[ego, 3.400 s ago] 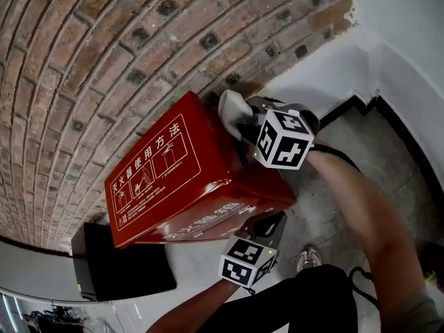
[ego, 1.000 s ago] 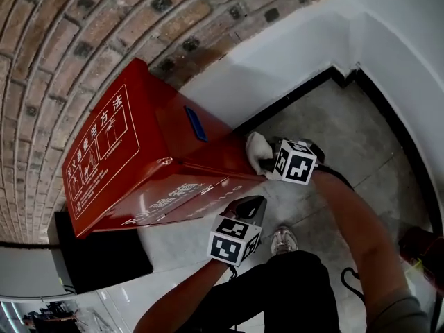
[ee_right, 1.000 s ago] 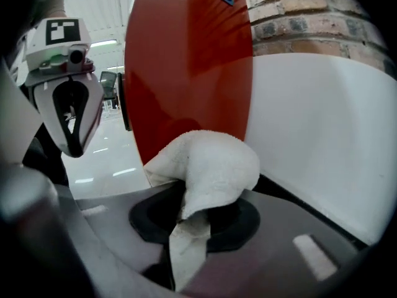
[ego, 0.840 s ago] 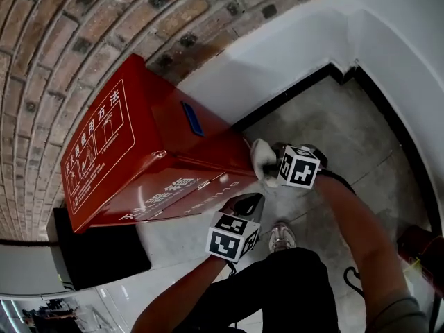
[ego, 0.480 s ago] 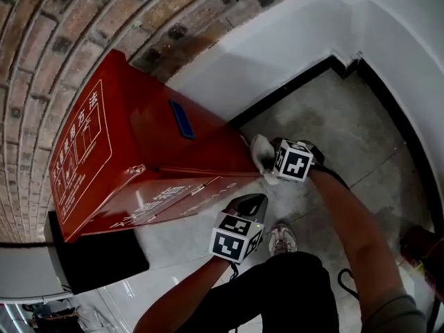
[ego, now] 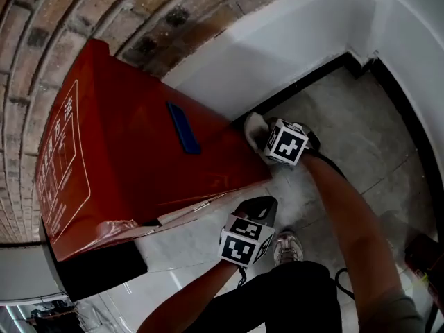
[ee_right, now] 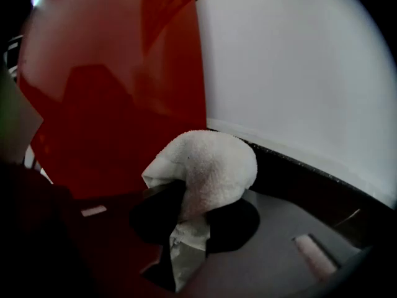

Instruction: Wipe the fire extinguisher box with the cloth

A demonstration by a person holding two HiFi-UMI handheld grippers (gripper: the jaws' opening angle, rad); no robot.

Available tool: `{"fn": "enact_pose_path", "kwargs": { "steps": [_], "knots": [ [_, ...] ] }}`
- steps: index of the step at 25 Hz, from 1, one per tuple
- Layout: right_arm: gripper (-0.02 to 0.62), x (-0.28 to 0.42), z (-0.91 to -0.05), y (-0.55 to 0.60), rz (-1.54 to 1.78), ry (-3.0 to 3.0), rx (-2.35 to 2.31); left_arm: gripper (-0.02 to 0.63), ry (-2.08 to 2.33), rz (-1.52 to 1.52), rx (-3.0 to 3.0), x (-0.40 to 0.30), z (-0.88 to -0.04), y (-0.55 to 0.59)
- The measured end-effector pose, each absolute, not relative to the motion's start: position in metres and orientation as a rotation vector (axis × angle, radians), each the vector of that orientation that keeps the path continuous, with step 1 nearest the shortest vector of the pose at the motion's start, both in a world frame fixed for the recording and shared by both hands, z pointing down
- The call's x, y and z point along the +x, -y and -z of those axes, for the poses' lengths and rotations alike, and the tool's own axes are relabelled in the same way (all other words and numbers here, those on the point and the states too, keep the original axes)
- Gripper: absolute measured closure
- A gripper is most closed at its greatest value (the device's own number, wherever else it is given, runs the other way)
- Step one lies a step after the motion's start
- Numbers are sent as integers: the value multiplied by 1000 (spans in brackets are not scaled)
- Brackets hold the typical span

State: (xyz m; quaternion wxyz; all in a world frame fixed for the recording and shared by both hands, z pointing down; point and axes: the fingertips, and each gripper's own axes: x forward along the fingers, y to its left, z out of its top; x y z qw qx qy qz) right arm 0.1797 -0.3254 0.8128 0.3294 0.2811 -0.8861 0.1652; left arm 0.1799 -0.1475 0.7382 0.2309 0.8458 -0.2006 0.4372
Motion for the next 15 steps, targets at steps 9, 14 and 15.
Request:
{"fn": "enact_pose_path", "kwargs": {
  "steps": [9,14,15],
  "knots": [
    [486,188,-778,344,-598,2414,1026,606,483,-1327,2408,162,-730,145],
    [486,191,-720,321,-544,2474,1030,606,449,-1355,2421,158,-704,142],
    [486,190,-705,315,-532,2491,1028,606,463,-1346,2436,158,-695,146]
  ]
}}
